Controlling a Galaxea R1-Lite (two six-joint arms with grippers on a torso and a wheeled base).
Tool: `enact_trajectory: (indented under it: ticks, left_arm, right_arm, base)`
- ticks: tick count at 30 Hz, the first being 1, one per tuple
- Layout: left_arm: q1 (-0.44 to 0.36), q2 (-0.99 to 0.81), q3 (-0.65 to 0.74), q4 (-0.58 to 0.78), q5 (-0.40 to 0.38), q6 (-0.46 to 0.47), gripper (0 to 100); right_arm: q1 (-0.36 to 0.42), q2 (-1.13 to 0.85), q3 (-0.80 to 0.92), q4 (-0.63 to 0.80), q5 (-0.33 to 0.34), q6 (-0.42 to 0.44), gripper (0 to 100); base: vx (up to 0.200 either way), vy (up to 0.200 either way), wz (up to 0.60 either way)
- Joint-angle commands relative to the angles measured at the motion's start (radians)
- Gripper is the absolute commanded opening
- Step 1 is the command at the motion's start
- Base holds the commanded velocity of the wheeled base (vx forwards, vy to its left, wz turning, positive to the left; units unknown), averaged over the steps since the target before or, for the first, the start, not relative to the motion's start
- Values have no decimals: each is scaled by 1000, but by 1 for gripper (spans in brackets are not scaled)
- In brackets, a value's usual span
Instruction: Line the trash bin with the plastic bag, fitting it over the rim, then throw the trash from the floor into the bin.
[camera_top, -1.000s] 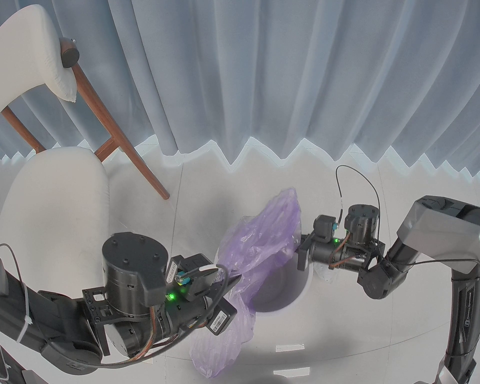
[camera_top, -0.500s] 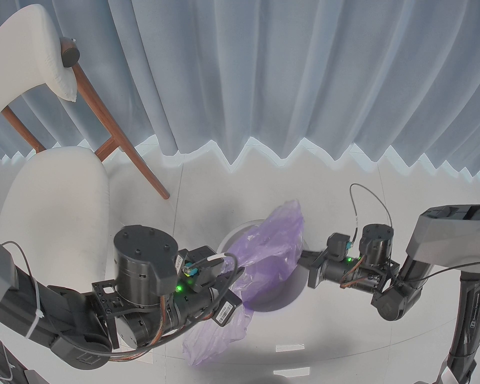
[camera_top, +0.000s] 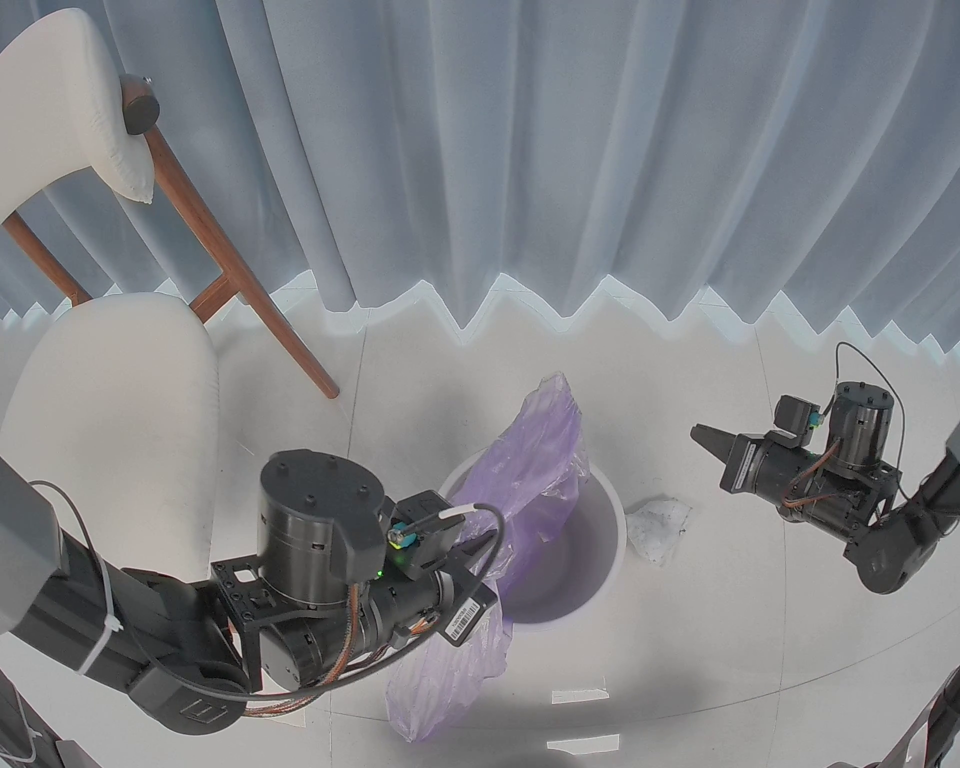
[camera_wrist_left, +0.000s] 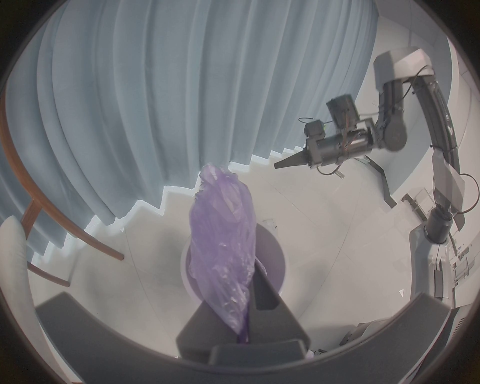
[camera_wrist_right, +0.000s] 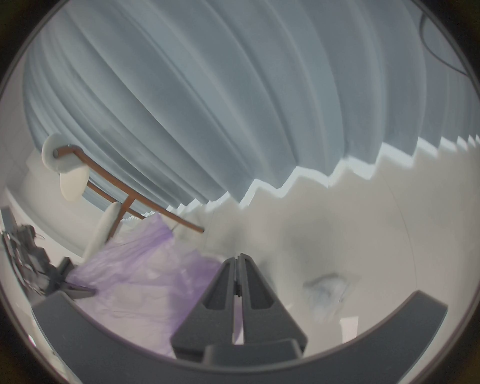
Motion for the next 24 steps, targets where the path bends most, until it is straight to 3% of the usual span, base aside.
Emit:
enact_trajectory:
  ticks: [1, 2, 3, 7, 9, 16, 19, 21, 24]
  left_arm:
    - [-37, 23, 1, -1, 9, 24, 0]
    - [-37, 23, 3, -1, 18, 31, 0]
    - [-37, 26, 7, -2, 31, 40, 0]
    - [-37, 23, 18, -2, 49, 43, 0]
    - [-37, 23, 20, -2, 54, 43, 0]
    - [-40, 43, 7, -8, 54, 43, 0]
    - [-45, 44, 4, -10, 55, 41, 0]
    - [-57, 44, 4, -10, 55, 41, 0]
    - [-66, 44, 6, -10, 55, 41, 0]
  right_arm:
    - [231, -419, 52, 422, -17, 199, 0]
    - [275, -440, 6, 515, -21, 239, 0]
    - [305, -434, -50, 592, -46, 287, 100]
    - [329, -373, -164, 634, -139, 436, 100]
    - [345, -354, -227, 693, -147, 448, 100]
    - [398, -327, -417, 1037, -147, 414, 100]
    - [398, -302, -423, 1054, -156, 379, 100]
    - [398, -239, -440, 1048, -218, 325, 100]
    - [398, -187, -482, 1051, -241, 320, 100]
  base:
    - [0, 0, 0]
    - [0, 0, 0]
    - [0, 0, 0]
    - [0, 0, 0]
    - [0, 0, 0]
    - [0, 0, 0]
    - [0, 0, 0]
    - [0, 0, 0]
    - [0, 0, 0]
